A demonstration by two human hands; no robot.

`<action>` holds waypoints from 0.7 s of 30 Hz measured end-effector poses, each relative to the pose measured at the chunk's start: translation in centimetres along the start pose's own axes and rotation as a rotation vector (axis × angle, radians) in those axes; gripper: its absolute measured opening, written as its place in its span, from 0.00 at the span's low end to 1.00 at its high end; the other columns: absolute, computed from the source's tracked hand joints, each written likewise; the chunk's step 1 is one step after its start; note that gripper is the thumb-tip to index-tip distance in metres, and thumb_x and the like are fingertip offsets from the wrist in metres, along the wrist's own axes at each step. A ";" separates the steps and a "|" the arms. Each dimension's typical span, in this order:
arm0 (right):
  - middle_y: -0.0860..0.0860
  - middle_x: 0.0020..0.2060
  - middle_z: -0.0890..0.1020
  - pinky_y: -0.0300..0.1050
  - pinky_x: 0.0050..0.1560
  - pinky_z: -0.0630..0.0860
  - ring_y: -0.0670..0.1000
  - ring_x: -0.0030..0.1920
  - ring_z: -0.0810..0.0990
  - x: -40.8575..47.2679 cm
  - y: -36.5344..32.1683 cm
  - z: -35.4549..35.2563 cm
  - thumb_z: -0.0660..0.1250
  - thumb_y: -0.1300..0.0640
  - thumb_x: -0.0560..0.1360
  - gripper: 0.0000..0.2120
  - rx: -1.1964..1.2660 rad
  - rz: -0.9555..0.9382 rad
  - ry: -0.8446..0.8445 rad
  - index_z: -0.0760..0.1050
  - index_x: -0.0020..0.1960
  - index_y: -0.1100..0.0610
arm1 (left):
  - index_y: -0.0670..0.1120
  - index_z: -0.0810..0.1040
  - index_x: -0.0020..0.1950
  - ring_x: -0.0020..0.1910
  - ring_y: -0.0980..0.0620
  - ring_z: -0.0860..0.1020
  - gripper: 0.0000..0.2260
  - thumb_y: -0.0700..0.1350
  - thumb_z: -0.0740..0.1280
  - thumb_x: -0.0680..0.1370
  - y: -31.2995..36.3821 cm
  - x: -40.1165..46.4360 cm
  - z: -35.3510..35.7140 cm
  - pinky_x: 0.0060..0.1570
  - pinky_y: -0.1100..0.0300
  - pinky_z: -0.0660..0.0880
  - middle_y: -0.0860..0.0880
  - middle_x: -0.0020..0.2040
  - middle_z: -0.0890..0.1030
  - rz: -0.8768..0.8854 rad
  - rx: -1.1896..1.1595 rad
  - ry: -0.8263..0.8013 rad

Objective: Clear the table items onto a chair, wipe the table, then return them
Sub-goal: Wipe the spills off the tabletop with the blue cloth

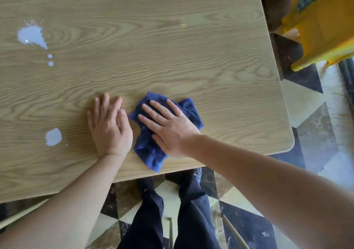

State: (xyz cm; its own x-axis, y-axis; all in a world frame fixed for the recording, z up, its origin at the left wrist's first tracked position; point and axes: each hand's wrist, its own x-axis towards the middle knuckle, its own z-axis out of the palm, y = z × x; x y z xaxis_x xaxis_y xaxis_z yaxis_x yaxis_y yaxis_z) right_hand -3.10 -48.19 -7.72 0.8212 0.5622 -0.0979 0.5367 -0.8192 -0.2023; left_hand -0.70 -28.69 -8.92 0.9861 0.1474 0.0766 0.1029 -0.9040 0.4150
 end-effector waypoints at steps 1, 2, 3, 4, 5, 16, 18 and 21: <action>0.51 0.80 0.57 0.61 0.78 0.47 0.55 0.80 0.52 -0.4 0.8 0.0 0.56 0.47 0.79 0.29 -0.022 -0.141 -0.017 0.58 0.79 0.50 | 0.53 0.73 0.71 0.79 0.48 0.58 0.19 0.49 0.54 0.82 0.1 0.0 0.0 0.78 0.48 0.50 0.49 0.77 0.66 0.003 0.025 -0.002; 0.50 0.79 0.59 0.60 0.78 0.47 0.54 0.80 0.53 -0.7 1.7 -0.2 0.56 0.47 0.80 0.28 -0.036 -0.261 -0.035 0.60 0.79 0.49 | 0.53 0.72 0.72 0.79 0.47 0.58 0.20 0.47 0.54 0.81 0.1 0.0 0.0 0.77 0.47 0.51 0.48 0.78 0.66 0.018 0.059 -0.006; 0.49 0.79 0.59 0.59 0.78 0.47 0.54 0.80 0.53 -1.1 2.6 -0.4 0.56 0.47 0.80 0.27 -0.049 -0.352 -0.058 0.61 0.78 0.49 | 0.52 0.71 0.73 0.79 0.46 0.58 0.20 0.45 0.55 0.81 0.0 0.0 -0.1 0.77 0.46 0.51 0.47 0.78 0.65 0.044 0.093 -0.018; 0.49 0.79 0.59 0.58 0.79 0.47 0.52 0.80 0.53 -1.5 3.4 -0.7 0.56 0.46 0.80 0.27 -0.062 -0.401 -0.078 0.61 0.78 0.48 | 0.51 0.69 0.74 0.79 0.45 0.58 0.21 0.44 0.56 0.80 -0.2 -0.1 -0.2 0.77 0.45 0.52 0.46 0.78 0.64 0.073 0.117 -0.041; 0.48 0.79 0.59 0.57 0.79 0.46 0.51 0.80 0.53 -1.9 4.1 -0.9 0.56 0.46 0.80 0.27 -0.069 -0.408 -0.085 0.61 0.78 0.47 | 0.51 0.67 0.76 0.80 0.44 0.57 0.22 0.44 0.55 0.81 -0.4 -0.2 -0.4 0.77 0.44 0.52 0.45 0.79 0.63 0.097 0.132 -0.071; 0.47 0.79 0.59 0.57 0.78 0.51 0.51 0.79 0.55 -6.8 6.8 -1.4 0.56 0.47 0.76 0.30 0.045 0.397 0.088 0.60 0.78 0.46 | 0.51 0.63 0.78 0.80 0.46 0.54 0.23 0.48 0.52 0.82 -2.7 -5.4 -1.9 0.78 0.44 0.52 0.46 0.80 0.59 0.144 0.202 -0.148; 0.48 0.79 0.59 0.56 0.78 0.50 0.51 0.79 0.54 -7.5 6.1 -1.0 0.56 0.47 0.76 0.30 0.066 0.658 0.166 0.60 0.78 0.46 | 0.51 0.63 0.78 0.80 0.46 0.54 0.23 0.48 0.52 0.82 -2.6 -5.5 -2.0 0.78 0.45 0.52 0.46 0.80 0.59 0.147 0.196 -0.145; 0.48 0.79 0.57 0.55 0.79 0.46 0.52 0.79 0.52 -7.5 3.8 -0.2 0.55 0.48 0.77 0.30 0.116 1.092 0.268 0.57 0.79 0.46 | 0.52 0.63 0.78 0.80 0.47 0.54 0.23 0.49 0.52 0.82 -2.6 -5.4 -2.2 0.78 0.45 0.52 0.46 0.80 0.58 0.145 0.195 -0.156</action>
State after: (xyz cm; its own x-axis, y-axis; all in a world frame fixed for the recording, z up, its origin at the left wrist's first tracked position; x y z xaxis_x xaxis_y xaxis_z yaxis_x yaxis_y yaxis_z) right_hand -7.24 -55.55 -7.55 0.8623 -0.5017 -0.0687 -0.5032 -0.8337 -0.2274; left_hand -6.59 -26.30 -8.45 0.9990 -0.0385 -0.0241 -0.0320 -0.9734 0.2268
